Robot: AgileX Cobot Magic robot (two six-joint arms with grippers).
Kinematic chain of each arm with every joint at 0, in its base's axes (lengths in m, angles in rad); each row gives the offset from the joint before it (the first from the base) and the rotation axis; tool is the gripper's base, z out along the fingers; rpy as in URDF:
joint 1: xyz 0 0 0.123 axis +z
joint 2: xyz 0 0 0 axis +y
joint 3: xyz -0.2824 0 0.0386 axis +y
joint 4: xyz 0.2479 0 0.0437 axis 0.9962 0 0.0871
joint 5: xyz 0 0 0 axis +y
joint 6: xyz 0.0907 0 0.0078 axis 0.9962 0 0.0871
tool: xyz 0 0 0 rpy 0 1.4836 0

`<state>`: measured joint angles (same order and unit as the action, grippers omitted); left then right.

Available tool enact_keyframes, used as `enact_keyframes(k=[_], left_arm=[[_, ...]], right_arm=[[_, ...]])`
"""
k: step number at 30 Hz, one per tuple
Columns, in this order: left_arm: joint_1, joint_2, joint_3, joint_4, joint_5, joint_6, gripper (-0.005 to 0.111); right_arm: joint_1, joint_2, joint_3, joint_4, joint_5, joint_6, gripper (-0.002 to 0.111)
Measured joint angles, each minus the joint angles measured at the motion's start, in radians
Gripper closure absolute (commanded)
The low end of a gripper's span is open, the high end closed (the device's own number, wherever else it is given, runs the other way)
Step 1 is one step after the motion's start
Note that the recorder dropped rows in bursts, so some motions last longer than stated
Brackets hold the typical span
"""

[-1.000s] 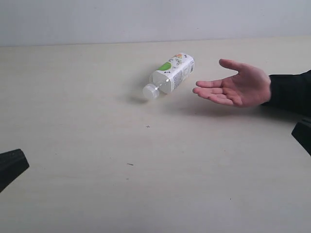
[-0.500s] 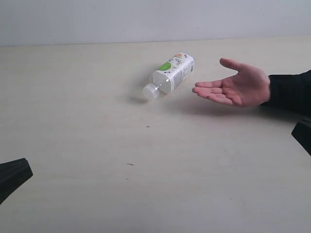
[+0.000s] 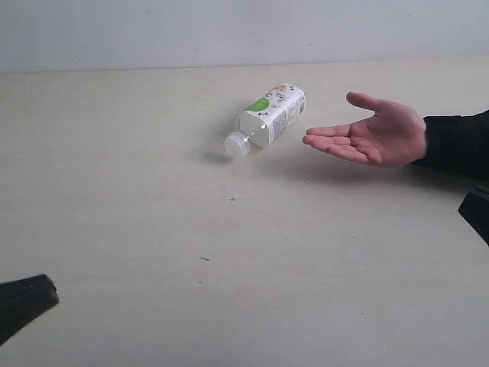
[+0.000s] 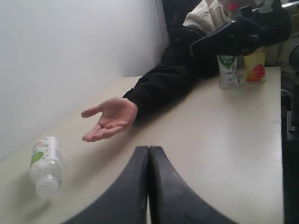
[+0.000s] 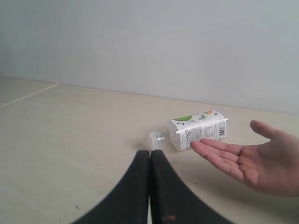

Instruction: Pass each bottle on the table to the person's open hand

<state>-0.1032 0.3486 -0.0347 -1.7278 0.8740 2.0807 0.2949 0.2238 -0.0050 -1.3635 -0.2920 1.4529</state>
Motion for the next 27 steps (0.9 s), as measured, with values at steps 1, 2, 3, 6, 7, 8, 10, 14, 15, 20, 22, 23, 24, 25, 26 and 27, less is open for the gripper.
enact_keyframes(k=[1, 2, 3, 6, 7, 8, 10, 14, 15, 20, 22, 23, 24, 25, 26, 27], left_arm=[[0.002, 0.0, -0.018, 0.0, -0.012, -0.005, 0.107], [0.007, 0.002, -0.041, 0.002, -0.038, -0.012, 0.107], [0.011, 0.006, -0.061, 0.002, -0.076, -0.024, 0.107], [0.036, 0.042, -0.157, 0.002, -0.215, -0.107, 0.107], [0.046, 0.061, -0.196, 0.002, -0.264, -0.148, 0.107], [0.056, 0.085, -0.238, 0.002, -0.307, -0.186, 0.107], [0.073, 0.141, -0.319, 0.0, -0.366, -0.234, 0.107], [0.082, 0.28, -0.481, -0.006, -0.419, -0.286, 0.107], [0.082, 0.313, -0.518, -0.006, -0.42, -0.304, 0.107], [0.084, 0.549, -0.677, -0.007, -0.425, -0.401, 0.107], [0.084, 0.644, -0.733, -0.008, -0.429, -0.416, 0.107], [0.084, 0.697, -0.764, -0.002, -0.429, -0.427, 0.107], [0.084, 0.747, -0.794, 0.021, -0.429, -0.441, 0.107], [0.084, 0.785, -0.82, 0.055, -0.429, -0.45, 0.107], [0.084, 0.83, -0.852, 0.105, -0.421, -0.46, 0.107], [0.084, 0.904, -0.918, 0.251, -0.401, -0.476, 0.107]], right_arm=[[0.0, 0.0, 0.0, 0.0, 0.0, 0.0, 0.108], [0.0, 0.0, 0.0, 0.0, 0.0, 0.0, 0.108], [0.0, 0.0, 0.0, 0.0, 0.0, 0.0, 0.108], [0.0, 0.0, 0.0, 0.0, 0.0, 0.0, 0.108], [0.0, 0.0, 0.0, 0.0, 0.0, 0.0, 0.108], [0.0, 0.0, 0.0, 0.0, 0.0, 0.0, 0.108], [0.0, 0.0, 0.0, 0.0, 0.0, 0.0, 0.108], [0.0, 0.0, 0.0, 0.0, 0.0, 0.0, 0.108], [0.0, 0.0, 0.0, 0.0, 0.0, 0.0, 0.108], [0.0, 0.0, 0.0, 0.0, 0.0, 0.0, 0.108], [0.0, 0.0, 0.0, 0.0, 0.0, 0.0, 0.108], [0.0, 0.0, 0.0, 0.0, 0.0, 0.0, 0.108], [0.0, 0.0, 0.0, 0.0, 0.0, 0.0, 0.108], [0.0, 0.0, 0.0, 0.0, 0.0, 0.0, 0.108], [0.0, 0.0, 0.0, 0.0, 0.0, 0.0, 0.108], [0.0, 0.0, 0.0, 0.0, 0.0, 0.0, 0.108]])
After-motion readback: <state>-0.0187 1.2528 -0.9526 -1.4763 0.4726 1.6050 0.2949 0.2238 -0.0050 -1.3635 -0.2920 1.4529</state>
